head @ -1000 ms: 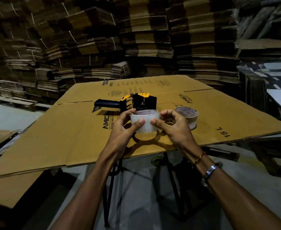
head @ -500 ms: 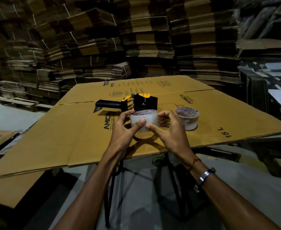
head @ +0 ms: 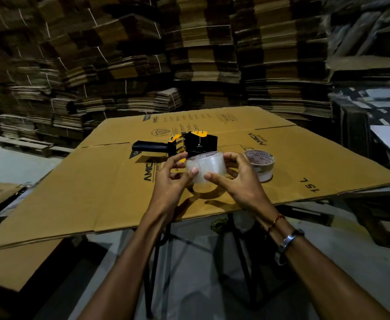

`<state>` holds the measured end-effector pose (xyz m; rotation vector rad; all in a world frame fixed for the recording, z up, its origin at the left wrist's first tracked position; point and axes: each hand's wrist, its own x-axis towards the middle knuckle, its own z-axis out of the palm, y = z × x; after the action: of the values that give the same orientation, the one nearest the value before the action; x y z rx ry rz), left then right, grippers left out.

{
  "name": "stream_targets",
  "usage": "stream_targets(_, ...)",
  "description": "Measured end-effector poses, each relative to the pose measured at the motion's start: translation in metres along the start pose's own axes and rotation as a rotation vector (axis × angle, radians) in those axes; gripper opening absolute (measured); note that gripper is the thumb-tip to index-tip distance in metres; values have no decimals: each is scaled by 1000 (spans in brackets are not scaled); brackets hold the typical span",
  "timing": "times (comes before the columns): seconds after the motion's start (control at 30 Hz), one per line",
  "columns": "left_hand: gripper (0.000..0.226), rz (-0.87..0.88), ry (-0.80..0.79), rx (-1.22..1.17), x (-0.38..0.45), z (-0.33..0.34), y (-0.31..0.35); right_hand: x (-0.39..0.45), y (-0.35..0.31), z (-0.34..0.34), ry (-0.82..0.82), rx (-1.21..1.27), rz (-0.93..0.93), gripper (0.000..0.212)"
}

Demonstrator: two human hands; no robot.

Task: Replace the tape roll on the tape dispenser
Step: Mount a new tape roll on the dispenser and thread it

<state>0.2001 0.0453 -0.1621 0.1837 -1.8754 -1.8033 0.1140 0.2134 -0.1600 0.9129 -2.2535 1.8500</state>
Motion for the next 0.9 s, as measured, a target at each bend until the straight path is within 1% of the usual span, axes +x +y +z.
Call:
stream_targets(0.13,69,-127,-28,-185,1,-3,4,-1,0,-2,23,-1,24,69)
stream_targets(0.17,71,-142,-59,-211,2,-5,4,-1,-1,-2,26,8,26,67)
stream_targets(0.27,52,-167,-140,-223,4,-6,4,-1,-1,-3,21,40,35,62)
stream_targets(0.33,48,-185,-152,-265,4,-6,4,-2,-1,-3,19,43,28,61)
stream_targets(0.43,49,-184,-161,-277,4,-6,5,-2,0,-2,22,60,16,61)
stream_targets(0.5,51,-150,-131,-207,4,-6,3,-2,2,0,33,84,2,54)
stream_targets(0.63,70,-109,-45,-131,4,-3,1,-4,3,2,44,100,-20,40)
stream_targets(0.7,72,-102,-21,-146,3,-2,2,-5,3,3,39,75,-32,39)
stream_targets(0.77,68,-107,-25,-134,1,-1,4,-6,1,5,45,46,-48,43)
stream_targets(0.8,69,-106,-36,-99,2,-1,3,-5,0,6,45,30,-53,50)
stream_targets(0.87,81,-93,-45,-27,3,1,3,-5,-3,8,29,1,-52,70)
stream_targets(0.9,89,-81,-42,2,3,1,4,-4,-5,8,20,-6,-42,77)
